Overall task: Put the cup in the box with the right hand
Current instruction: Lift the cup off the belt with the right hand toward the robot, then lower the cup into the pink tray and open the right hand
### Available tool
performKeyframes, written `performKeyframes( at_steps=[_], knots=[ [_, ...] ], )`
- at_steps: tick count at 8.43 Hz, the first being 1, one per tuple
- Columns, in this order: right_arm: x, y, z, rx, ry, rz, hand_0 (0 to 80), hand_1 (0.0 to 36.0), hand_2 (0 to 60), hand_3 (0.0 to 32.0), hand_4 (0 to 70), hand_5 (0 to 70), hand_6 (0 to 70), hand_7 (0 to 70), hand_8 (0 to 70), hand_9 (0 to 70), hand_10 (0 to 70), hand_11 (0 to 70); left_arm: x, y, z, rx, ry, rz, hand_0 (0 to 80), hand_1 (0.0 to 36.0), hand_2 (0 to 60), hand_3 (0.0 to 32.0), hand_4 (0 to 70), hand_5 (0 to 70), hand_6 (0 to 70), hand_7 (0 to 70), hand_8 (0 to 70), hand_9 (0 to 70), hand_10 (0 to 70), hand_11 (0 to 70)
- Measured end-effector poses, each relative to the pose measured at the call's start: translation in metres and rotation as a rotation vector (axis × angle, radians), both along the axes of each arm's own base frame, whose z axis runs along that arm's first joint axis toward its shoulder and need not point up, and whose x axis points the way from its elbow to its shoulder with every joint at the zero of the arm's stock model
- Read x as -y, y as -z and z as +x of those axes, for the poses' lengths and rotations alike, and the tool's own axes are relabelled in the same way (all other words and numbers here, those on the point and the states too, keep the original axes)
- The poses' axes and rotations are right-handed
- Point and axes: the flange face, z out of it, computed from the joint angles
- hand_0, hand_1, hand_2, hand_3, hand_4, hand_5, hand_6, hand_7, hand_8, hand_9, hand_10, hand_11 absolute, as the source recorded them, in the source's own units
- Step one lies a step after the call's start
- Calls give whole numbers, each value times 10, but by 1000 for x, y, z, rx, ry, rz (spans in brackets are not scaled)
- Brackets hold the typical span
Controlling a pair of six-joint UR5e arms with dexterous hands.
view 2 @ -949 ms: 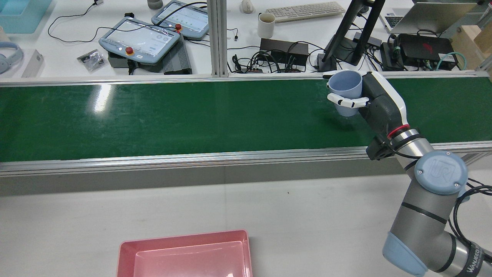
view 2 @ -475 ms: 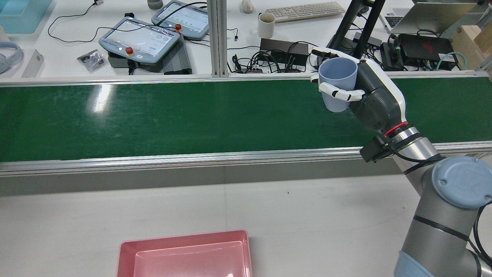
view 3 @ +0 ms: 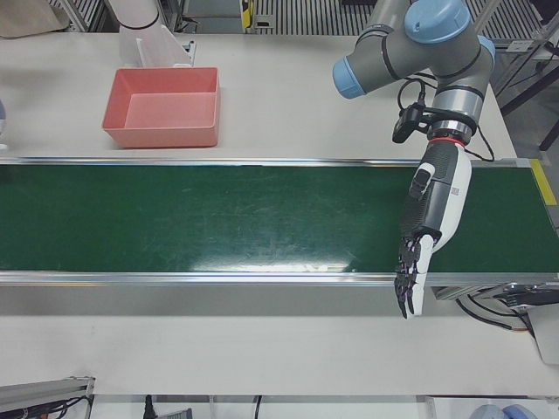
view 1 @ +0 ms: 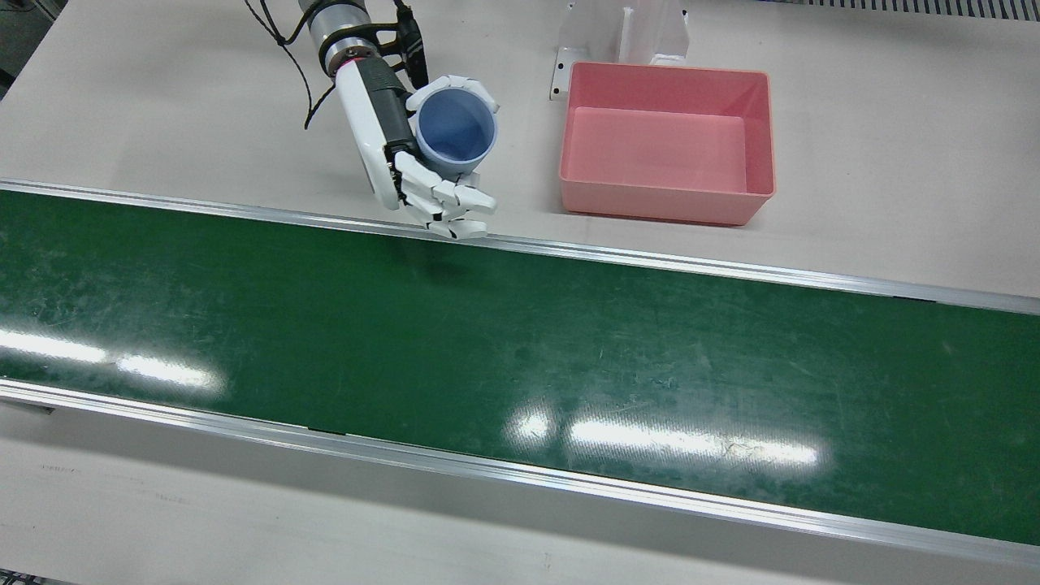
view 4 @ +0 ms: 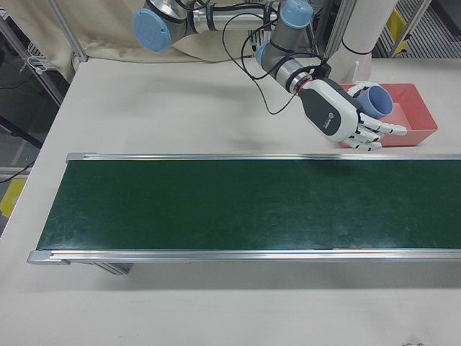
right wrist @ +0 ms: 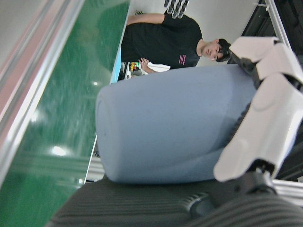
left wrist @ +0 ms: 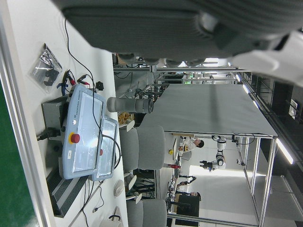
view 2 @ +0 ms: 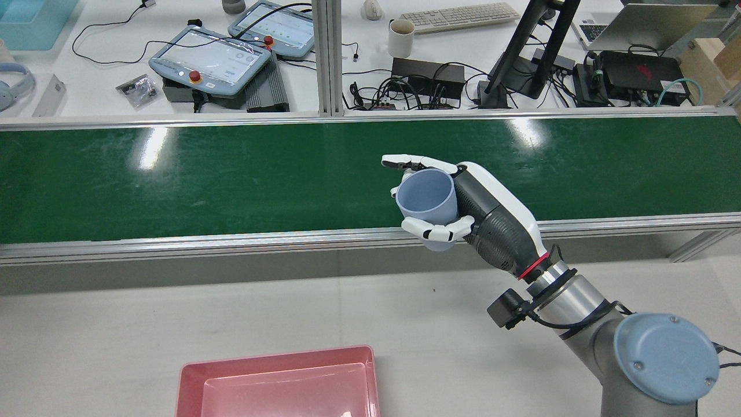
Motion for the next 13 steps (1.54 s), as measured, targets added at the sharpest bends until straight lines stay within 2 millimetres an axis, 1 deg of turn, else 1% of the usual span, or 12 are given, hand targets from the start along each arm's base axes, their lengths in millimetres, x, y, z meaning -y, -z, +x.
performKeyframes(
  at_steps=[2, 3, 4, 5, 6, 7, 8, 9, 10, 11, 12, 13],
  knots=[
    [-50, 30, -47, -20, 70, 55, 462, 256, 600, 0, 21, 117, 262, 700, 472, 700, 177, 273, 0, 0, 0, 0, 0, 0, 0, 0, 0, 0, 0, 0, 0, 0, 0, 0, 0, 0],
    [-74, 42, -68, -35, 100, 87, 462, 252, 600, 0, 32, 114, 255, 700, 460, 700, 170, 264, 0, 0, 0, 0, 0, 0, 0, 0, 0, 0, 0, 0, 0, 0, 0, 0, 0, 0],
    [-90, 46, -81, -54, 117, 108, 462, 245, 600, 0, 48, 110, 243, 700, 438, 700, 169, 261, 0, 0, 0, 0, 0, 1, 0, 0, 0, 0, 0, 0, 0, 0, 0, 0, 0, 0],
    [-103, 48, -92, -83, 126, 132, 463, 242, 600, 0, 89, 109, 247, 700, 447, 700, 176, 270, 0, 0, 0, 0, 0, 1, 0, 0, 0, 0, 0, 0, 0, 0, 0, 0, 0, 0],
    [-115, 49, -100, -116, 129, 156, 465, 241, 600, 0, 110, 110, 253, 700, 463, 700, 181, 277, 0, 0, 0, 0, 0, 1, 0, 0, 0, 0, 0, 0, 0, 0, 0, 0, 0, 0],
    [-123, 46, -103, -146, 134, 175, 468, 241, 600, 0, 90, 115, 256, 700, 470, 700, 194, 297, 0, 0, 0, 0, 0, 1, 0, 0, 0, 0, 0, 0, 0, 0, 0, 0, 0, 0],
    [-127, 42, -104, -165, 139, 184, 467, 238, 600, 0, 71, 113, 249, 700, 460, 700, 187, 287, 0, 0, 0, 0, 0, 1, 0, 0, 0, 0, 0, 0, 0, 0, 0, 0, 0, 0],
    [-129, 40, -104, -173, 142, 187, 459, 226, 574, 0, 40, 103, 220, 700, 410, 658, 160, 248, 0, 0, 0, 0, 0, 1, 0, 0, 0, 0, 0, 0, 0, 0, 0, 0, 0, 0],
    [-131, 39, -106, -165, 148, 190, 424, 179, 367, 0, 0, 69, 125, 482, 212, 378, 46, 83, 0, 0, 0, 0, 0, 0, 0, 0, 0, 0, 0, 0, 0, 0, 0, 0, 0, 0],
    [-134, 39, -107, -146, 151, 195, 461, 192, 260, 0, 0, 42, 14, 22, 0, 3, 0, 0, 0, 0, 0, 0, 0, 0, 0, 0, 0, 0, 0, 0, 0, 0, 0, 0, 0, 0],
    [-135, 38, -108, -125, 152, 199, 462, 174, 188, 0, 0, 35, 0, 0, 0, 0, 0, 0, 0, 0, 0, 0, 0, 0, 0, 0, 0, 0, 0, 0, 0, 0, 0, 0, 0, 0],
    [-136, 37, -108, -113, 153, 202, 464, 173, 181, 0, 0, 36, 0, 0, 0, 0, 0, 0, 0, 0, 0, 0, 0, 0, 0, 0, 0, 0, 0, 0, 0, 0, 0, 0, 0, 0]
  ],
)
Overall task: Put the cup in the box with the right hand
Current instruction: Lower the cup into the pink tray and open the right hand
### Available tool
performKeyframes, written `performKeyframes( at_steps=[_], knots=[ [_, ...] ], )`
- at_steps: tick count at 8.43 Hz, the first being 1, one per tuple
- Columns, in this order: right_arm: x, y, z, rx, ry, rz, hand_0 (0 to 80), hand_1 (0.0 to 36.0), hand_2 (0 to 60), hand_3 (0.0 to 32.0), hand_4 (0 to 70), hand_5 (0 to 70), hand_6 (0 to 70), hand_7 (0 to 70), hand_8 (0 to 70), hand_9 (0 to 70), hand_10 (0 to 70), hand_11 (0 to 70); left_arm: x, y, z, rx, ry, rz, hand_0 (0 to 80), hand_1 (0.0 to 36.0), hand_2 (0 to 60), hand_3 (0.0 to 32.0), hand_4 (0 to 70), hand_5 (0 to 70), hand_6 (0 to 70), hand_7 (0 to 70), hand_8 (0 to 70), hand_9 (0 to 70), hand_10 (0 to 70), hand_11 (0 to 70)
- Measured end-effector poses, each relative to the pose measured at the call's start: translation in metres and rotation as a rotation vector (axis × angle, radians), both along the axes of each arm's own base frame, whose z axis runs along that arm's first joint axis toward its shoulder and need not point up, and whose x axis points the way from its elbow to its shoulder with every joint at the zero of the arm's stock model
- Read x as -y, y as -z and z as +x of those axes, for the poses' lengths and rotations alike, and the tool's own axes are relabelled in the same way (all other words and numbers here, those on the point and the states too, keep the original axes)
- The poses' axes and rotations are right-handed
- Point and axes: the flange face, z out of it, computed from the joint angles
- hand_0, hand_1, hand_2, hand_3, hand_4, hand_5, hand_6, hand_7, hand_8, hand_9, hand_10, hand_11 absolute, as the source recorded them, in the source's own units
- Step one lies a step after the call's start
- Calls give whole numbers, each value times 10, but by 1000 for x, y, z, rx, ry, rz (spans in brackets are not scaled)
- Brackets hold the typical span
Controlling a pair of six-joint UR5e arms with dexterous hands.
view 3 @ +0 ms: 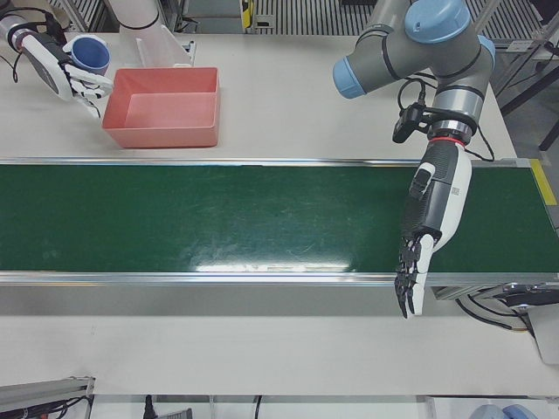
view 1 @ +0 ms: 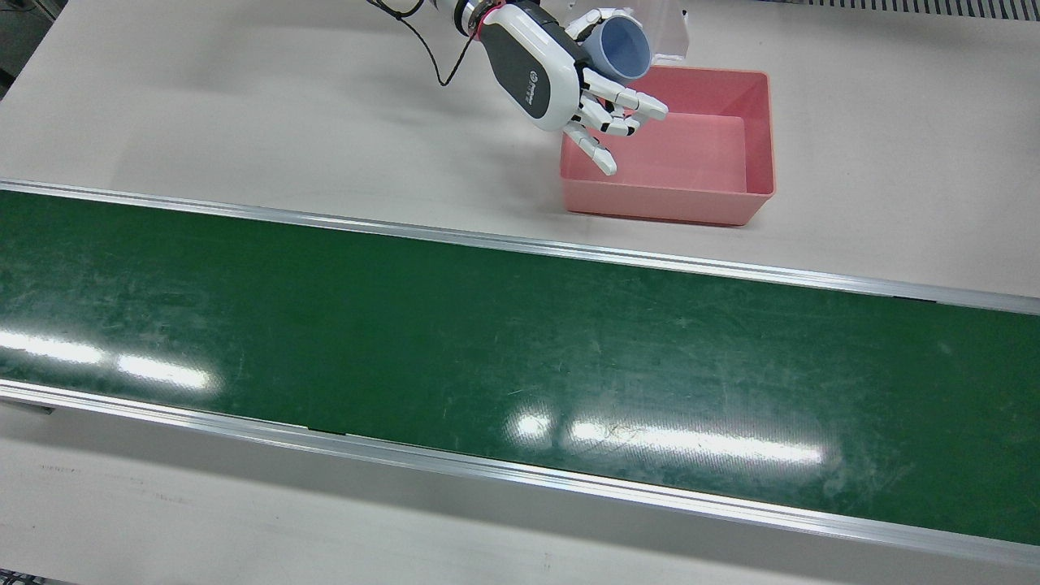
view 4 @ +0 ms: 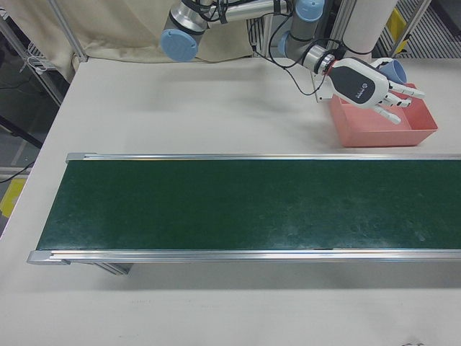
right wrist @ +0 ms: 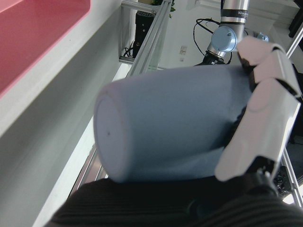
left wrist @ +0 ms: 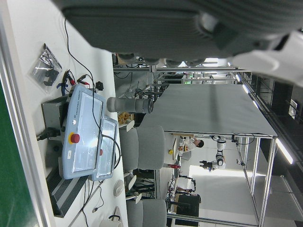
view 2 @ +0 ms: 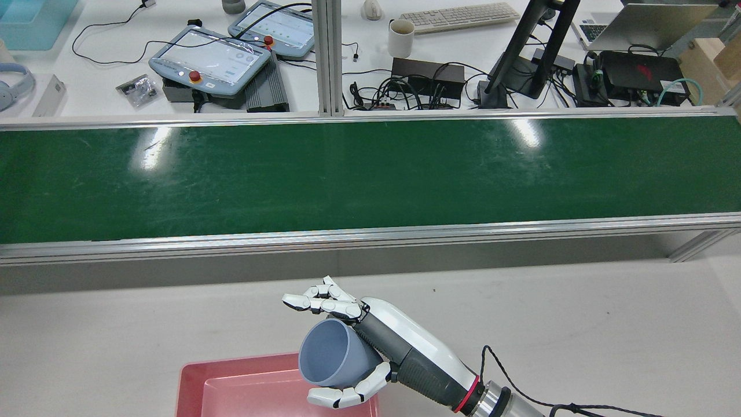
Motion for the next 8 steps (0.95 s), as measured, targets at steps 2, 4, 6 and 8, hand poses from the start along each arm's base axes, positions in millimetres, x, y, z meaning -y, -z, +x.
performKeyframes(
  at_steps=[2, 4, 6, 8],
  knots=[
    [-1, -2, 0, 4, 1, 0, 464, 174, 186, 0, 0, 37, 0, 0, 0, 0, 0, 0, 0, 0, 0, 0, 0, 0, 0, 0, 0, 0, 0, 0, 0, 0, 0, 0, 0, 0],
    [-1, -4, 0, 3, 2, 0, 464, 174, 191, 0, 0, 38, 2, 0, 0, 0, 0, 0, 0, -1, 0, 0, 0, -1, 0, 0, 0, 0, 0, 0, 0, 0, 0, 0, 0, 0],
    [-2, -4, 0, 1, 3, 0, 462, 172, 198, 0, 0, 38, 6, 0, 0, 0, 0, 0, 0, -1, 0, 0, 0, -1, 0, 0, 0, 0, 0, 0, 0, 0, 0, 0, 0, 0],
    [-2, -5, 0, 1, 4, -1, 463, 173, 198, 0, 0, 39, 8, 0, 0, 0, 0, 0, 0, 0, 0, 0, 0, -1, 0, 0, 0, 0, 0, 0, 0, 0, 0, 0, 0, 0]
  ],
)
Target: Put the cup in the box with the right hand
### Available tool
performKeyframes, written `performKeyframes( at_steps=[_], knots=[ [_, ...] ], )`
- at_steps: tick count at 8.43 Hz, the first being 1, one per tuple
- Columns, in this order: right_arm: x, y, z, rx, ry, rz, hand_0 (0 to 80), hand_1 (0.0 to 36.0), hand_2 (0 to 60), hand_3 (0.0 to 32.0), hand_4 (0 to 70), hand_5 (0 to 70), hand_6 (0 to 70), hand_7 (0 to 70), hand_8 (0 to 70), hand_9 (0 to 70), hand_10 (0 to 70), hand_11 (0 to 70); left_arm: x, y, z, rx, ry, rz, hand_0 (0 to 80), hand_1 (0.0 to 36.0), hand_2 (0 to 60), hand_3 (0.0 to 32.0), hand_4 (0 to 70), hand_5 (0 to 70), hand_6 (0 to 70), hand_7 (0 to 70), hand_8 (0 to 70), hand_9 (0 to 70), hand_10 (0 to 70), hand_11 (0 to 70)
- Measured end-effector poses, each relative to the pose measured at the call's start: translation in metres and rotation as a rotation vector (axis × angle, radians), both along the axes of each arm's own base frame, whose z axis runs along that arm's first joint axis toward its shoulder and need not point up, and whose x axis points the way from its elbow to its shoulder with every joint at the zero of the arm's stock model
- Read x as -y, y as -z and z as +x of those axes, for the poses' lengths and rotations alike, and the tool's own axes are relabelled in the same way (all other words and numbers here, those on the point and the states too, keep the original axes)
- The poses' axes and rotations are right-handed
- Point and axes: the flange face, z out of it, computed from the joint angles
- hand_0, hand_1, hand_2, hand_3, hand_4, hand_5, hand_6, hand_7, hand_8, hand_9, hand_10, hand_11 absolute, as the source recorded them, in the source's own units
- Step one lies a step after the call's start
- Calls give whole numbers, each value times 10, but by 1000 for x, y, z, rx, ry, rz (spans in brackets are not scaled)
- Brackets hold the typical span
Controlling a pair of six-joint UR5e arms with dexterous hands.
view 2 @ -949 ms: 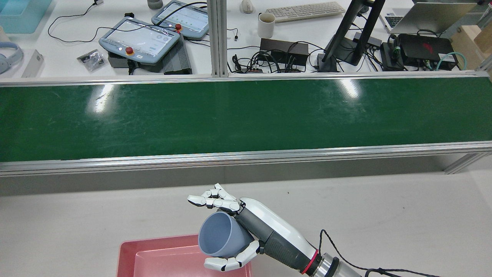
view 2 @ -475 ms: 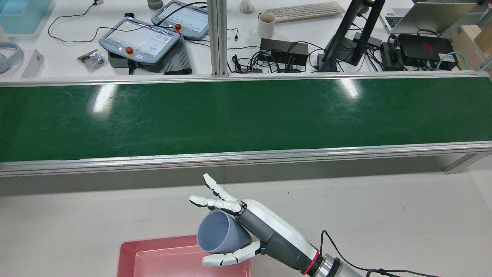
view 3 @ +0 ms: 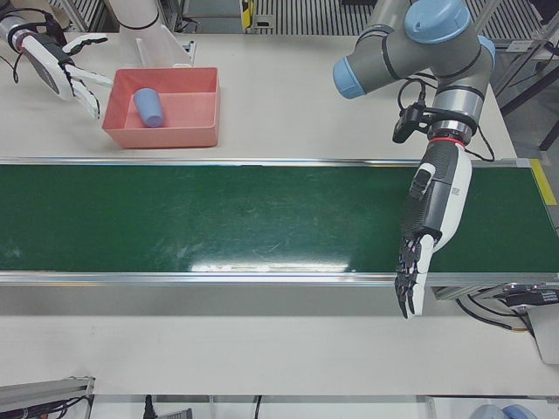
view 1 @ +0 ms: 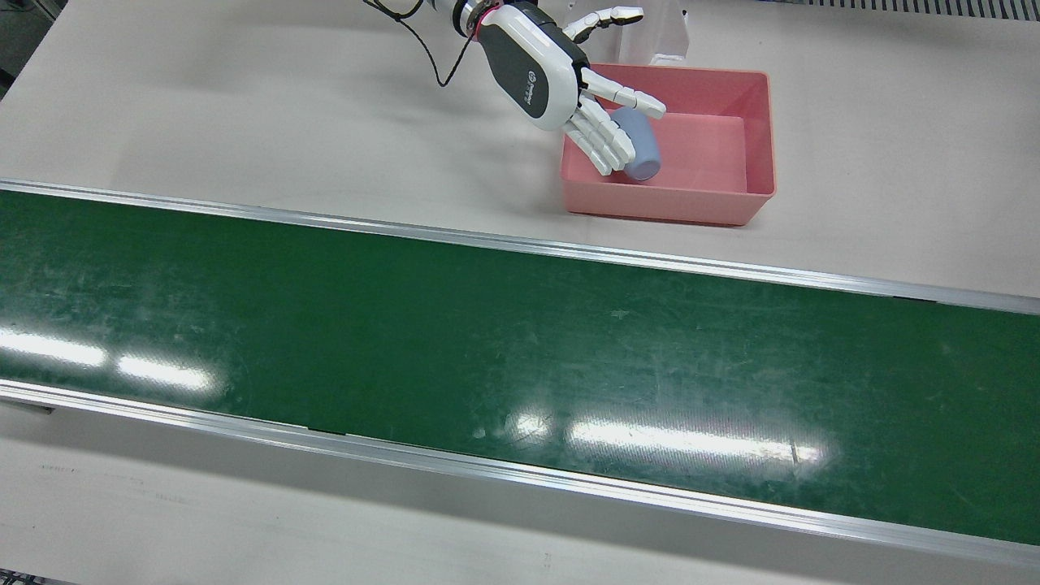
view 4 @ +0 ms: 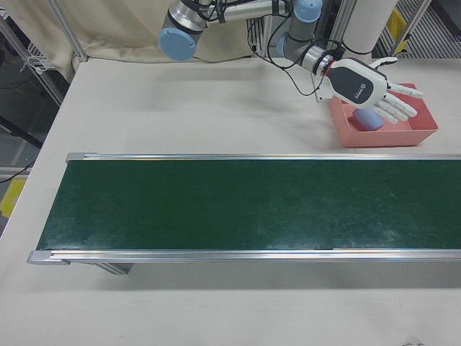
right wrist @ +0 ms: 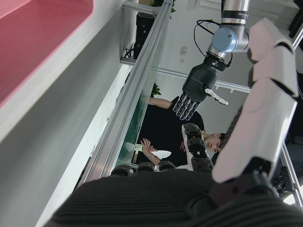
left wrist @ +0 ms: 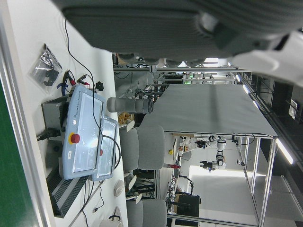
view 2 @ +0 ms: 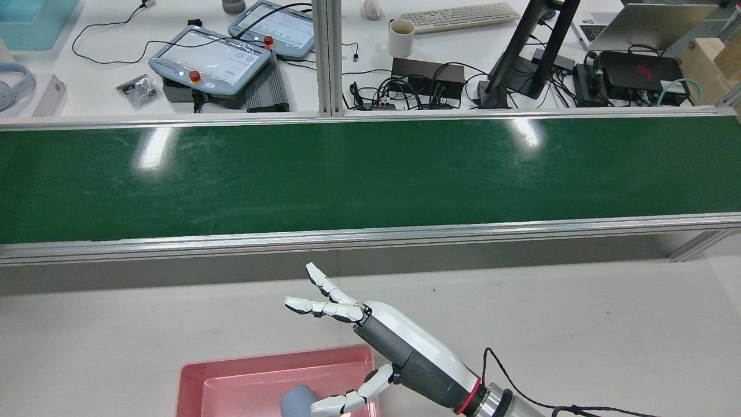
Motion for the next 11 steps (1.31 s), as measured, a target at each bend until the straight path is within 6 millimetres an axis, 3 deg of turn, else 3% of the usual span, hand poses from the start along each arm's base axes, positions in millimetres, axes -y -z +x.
performKeyframes(
  at_steps=[2, 3, 4, 5, 6, 7, 8, 9, 10, 11],
  knots=[
    [0, 1, 1, 5, 1, -1, 466, 177, 194, 0, 0, 42, 14, 21, 0, 0, 0, 0, 0, 0, 0, 0, 0, 0, 0, 0, 0, 0, 0, 0, 0, 0, 0, 0, 0, 0],
    [3, 6, 7, 31, -3, -10, 471, 179, 186, 0, 0, 44, 28, 93, 0, 4, 0, 0, 0, 0, 0, 0, 0, 0, 0, 0, 0, 0, 0, 0, 0, 0, 0, 0, 0, 0],
    [18, 18, 27, 74, -36, -15, 474, 184, 196, 0, 0, 50, 58, 239, 8, 63, 0, 0, 0, 0, 0, 0, 0, 0, 0, 0, 0, 0, 0, 0, 0, 0, 0, 0, 0, 0],
    [45, 30, 61, 116, -104, -11, 478, 185, 204, 0, 0, 52, 74, 313, 31, 106, 0, 0, 0, 0, 0, 0, 0, 0, 0, 0, 0, 0, 0, 0, 0, 0, 0, 0, 0, 0],
    [73, 35, 102, 143, -185, -7, 474, 182, 221, 0, 0, 51, 80, 340, 46, 132, 0, 0, 0, 0, 0, 0, 0, 0, 0, 0, 0, 0, 0, 0, 0, 0, 0, 0, 0, 0],
    [106, 29, 150, 159, -276, -16, 474, 181, 222, 0, 8, 46, 69, 289, 23, 93, 0, 0, 0, 0, 0, 0, 0, 0, 0, 0, 0, 0, 0, 0, 0, 0, 0, 0, 0, 0],
    [136, 8, 198, 151, -357, -50, 473, 177, 210, 0, 32, 42, 60, 247, 6, 64, 0, 0, 0, 0, 0, 0, 0, 0, 0, 0, 0, 0, 0, 0, 0, 0, 0, 0, 0, 0],
    [165, -24, 251, 120, -440, -102, 472, 169, 185, 0, 13, 39, 43, 165, 0, 27, 0, 0, 0, 0, 0, 0, 0, 0, 0, 0, 0, 0, 0, 0, 0, 0, 0, 0, 0, 0],
    [191, -59, 299, 74, -509, -151, 472, 164, 152, 0, 2, 36, 25, 80, 0, 2, 0, 0, 0, 0, 0, 0, 0, 0, 0, 0, 0, 0, 0, 0, 0, 0, 0, 0, 0, 0],
    [220, -101, 346, 11, -563, -205, 474, 157, 110, 0, 0, 33, 16, 37, 0, 0, 0, 0, 0, 0, 0, 0, 0, 0, 0, 0, 0, 0, 0, 0, 0, 0, 0, 0, 0, 0]
  ],
)
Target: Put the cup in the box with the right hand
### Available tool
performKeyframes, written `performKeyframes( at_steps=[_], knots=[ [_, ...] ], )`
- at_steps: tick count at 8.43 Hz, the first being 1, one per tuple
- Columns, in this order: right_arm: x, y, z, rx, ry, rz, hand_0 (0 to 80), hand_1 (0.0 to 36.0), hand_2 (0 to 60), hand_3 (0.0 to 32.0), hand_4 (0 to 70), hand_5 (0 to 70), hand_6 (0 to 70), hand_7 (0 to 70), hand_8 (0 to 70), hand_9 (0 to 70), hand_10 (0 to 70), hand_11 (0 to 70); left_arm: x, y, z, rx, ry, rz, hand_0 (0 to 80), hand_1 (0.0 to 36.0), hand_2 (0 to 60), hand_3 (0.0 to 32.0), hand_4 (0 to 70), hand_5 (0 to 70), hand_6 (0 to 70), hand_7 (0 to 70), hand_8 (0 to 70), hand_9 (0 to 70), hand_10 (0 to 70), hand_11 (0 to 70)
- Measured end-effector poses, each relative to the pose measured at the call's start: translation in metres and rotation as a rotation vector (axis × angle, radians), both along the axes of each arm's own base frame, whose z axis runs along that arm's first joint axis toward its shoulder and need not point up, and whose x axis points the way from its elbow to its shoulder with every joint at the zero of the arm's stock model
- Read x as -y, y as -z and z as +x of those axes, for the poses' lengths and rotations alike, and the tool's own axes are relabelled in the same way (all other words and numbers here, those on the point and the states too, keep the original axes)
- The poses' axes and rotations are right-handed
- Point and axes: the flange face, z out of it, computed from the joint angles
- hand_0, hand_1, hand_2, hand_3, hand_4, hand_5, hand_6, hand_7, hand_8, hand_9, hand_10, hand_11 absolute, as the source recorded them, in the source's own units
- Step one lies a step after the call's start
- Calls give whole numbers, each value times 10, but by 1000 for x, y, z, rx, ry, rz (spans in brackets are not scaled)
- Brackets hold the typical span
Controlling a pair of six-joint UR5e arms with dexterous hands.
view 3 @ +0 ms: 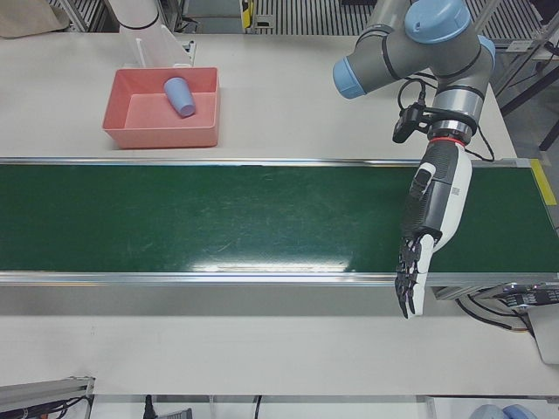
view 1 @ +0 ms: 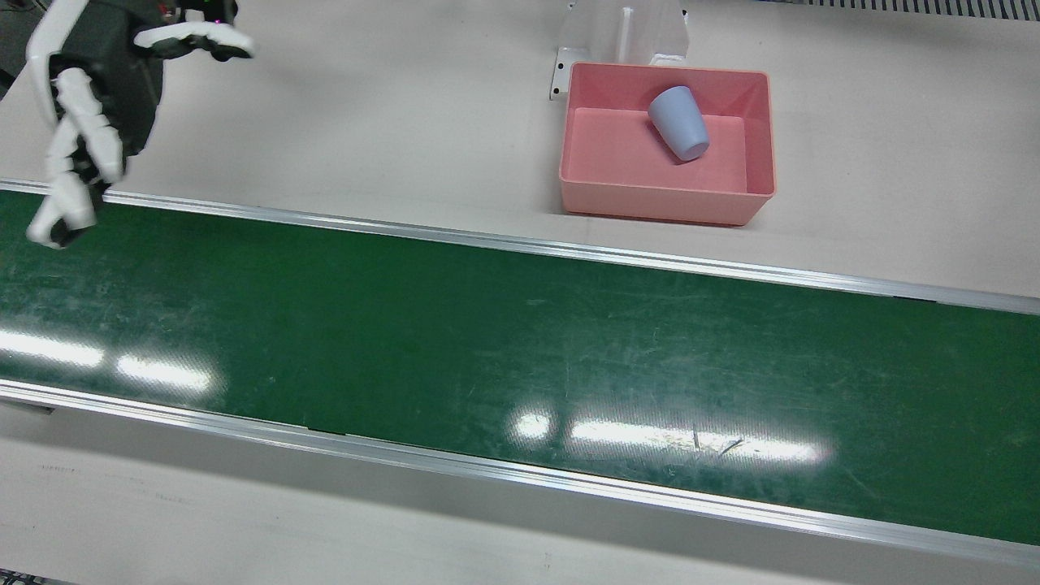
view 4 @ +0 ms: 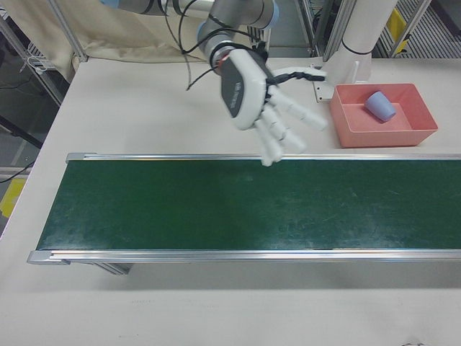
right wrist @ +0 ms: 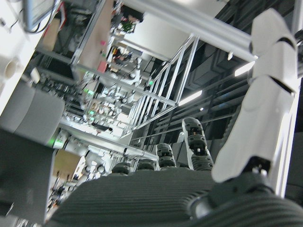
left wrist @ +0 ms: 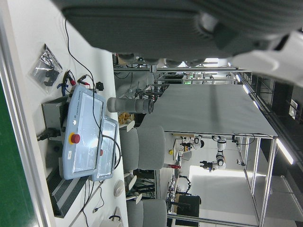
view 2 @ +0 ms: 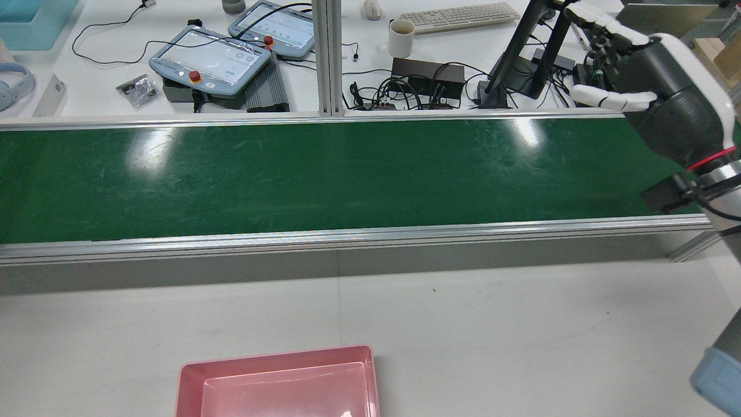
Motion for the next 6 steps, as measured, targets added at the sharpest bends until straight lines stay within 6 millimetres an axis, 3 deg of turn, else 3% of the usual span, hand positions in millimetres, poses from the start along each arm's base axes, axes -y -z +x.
performKeyframes(
  at_steps=[1, 3, 4, 5, 6],
  knots=[
    [25, -47, 48, -51, -37, -82, 475, 150, 60, 0, 0, 33, 7, 0, 0, 0, 0, 0, 0, 0, 0, 0, 0, 1, 0, 0, 0, 0, 0, 0, 0, 0, 0, 0, 0, 0],
    [52, -128, 122, -110, -98, -218, 468, 151, 50, 0, 0, 38, 0, 0, 0, 0, 0, 0, 0, 0, 0, 0, 0, 0, 0, 0, 0, 0, 0, 0, 0, 0, 0, 0, 0, 0],
    [62, -166, 143, -117, -116, -257, 469, 155, 67, 0, 0, 38, 1, 0, 0, 0, 0, 0, 0, 0, 0, 0, 0, 1, 0, 0, 0, 0, 0, 0, 0, 0, 0, 0, 0, 0],
    [67, -193, 151, -98, -113, -287, 469, 166, 97, 0, 0, 40, 0, 0, 0, 0, 0, 0, 0, 0, 0, 0, 0, 1, 0, 0, 0, 0, 0, 0, 0, 0, 0, 0, 0, 0],
    [69, -208, 152, -74, -105, -307, 470, 176, 122, 0, 0, 42, 3, 0, 0, 0, 0, 0, 0, 1, 0, 0, 0, 1, 0, 0, 0, 0, 0, 0, 0, 0, 0, 0, 0, 0]
  ],
)
